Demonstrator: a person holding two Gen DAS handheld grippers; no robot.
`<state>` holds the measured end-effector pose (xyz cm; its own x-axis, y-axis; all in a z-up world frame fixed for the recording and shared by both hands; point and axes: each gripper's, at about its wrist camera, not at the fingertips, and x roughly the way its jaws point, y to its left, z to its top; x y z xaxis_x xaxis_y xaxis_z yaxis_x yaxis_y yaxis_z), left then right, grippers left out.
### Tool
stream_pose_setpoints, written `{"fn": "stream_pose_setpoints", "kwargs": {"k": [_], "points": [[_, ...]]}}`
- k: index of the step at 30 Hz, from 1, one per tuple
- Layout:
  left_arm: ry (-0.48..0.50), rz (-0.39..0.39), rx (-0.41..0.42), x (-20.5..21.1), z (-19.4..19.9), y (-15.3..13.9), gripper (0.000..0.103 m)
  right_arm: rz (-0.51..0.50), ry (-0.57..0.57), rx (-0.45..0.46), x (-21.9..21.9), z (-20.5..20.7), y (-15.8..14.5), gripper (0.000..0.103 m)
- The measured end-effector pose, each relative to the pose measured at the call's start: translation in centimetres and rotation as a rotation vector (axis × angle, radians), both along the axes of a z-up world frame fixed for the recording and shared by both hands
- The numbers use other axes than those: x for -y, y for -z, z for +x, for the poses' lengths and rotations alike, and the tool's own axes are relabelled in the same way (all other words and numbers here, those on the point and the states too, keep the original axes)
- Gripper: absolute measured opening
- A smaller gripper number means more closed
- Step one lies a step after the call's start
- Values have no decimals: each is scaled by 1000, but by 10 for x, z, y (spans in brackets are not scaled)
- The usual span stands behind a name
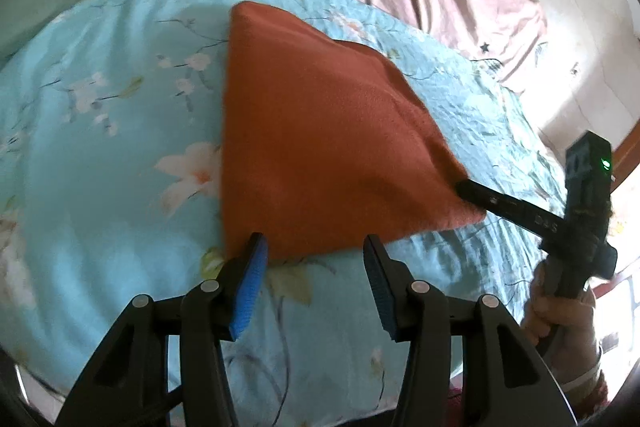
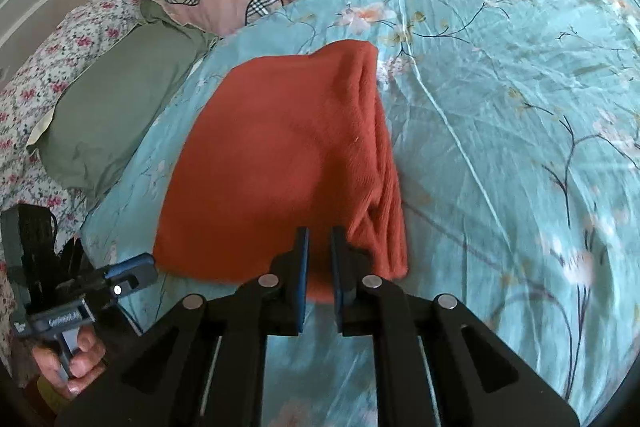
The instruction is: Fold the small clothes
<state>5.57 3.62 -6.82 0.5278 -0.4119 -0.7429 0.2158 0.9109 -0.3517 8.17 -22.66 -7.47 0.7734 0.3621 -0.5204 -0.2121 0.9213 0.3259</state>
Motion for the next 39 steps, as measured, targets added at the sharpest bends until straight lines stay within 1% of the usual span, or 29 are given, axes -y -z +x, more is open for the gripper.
{"fn": "stream_pose_setpoints", "kwargs": {"k": [1, 3, 4, 5, 6, 8, 10, 12, 13, 15, 18, 23, 25, 29, 33, 39], "points": [[-15, 15, 1, -4, -4, -1, 53, -3, -3, 0, -2, -4, 1, 20], [-42, 45, 5, -8, -10, -3, 55, -15, -10, 4, -6, -14, 1, 28], [-54, 60, 9, -10, -14, -4, 56, -24, -13, 6, -8, -18, 1, 30], [-64, 73, 13, -12, -17, -6, 61, -36, -19, 7, -11, -23, 1, 35], [-72, 83, 15, -14, -19, -6, 68, -42, -19, 8, -14, -27, 1, 40], [-89, 95, 19, -18, -23, -9, 75, -55, -23, 16, -17, -34, 1, 45], [-97, 104, 26, -20, -27, -11, 75, -65, -25, 18, -19, -41, 1, 52], [-107, 126, 27, -20, -30, -14, 81, -76, -21, 23, -19, -48, 1, 61], [-115, 142, 31, -20, -32, -15, 81, -83, -19, 26, -19, -52, 2, 63], [-126, 177, 42, -19, -35, -17, 81, -99, -13, 27, -18, -60, 4, 71], [-133, 235, 60, -17, -45, -20, 81, -116, -2, 12, -17, -69, 9, 76], [-120, 287, 85, -16, -58, -22, 83, -156, 10, 3, -19, -82, 14, 84], [-120, 312, 92, -14, -61, -21, 83, -172, 11, 3, -22, -84, 16, 84], [-128, 324, 87, -13, -58, -20, 83, -179, 7, -13, -26, -79, 17, 84], [-129, 386, 84, -9, -53, -20, 83, -198, -7, -8, -30, -75, 13, 85], [-130, 405, 98, -8, -40, -29, 83, -202, -13, 8, -31, -66, 1, 87]]}}
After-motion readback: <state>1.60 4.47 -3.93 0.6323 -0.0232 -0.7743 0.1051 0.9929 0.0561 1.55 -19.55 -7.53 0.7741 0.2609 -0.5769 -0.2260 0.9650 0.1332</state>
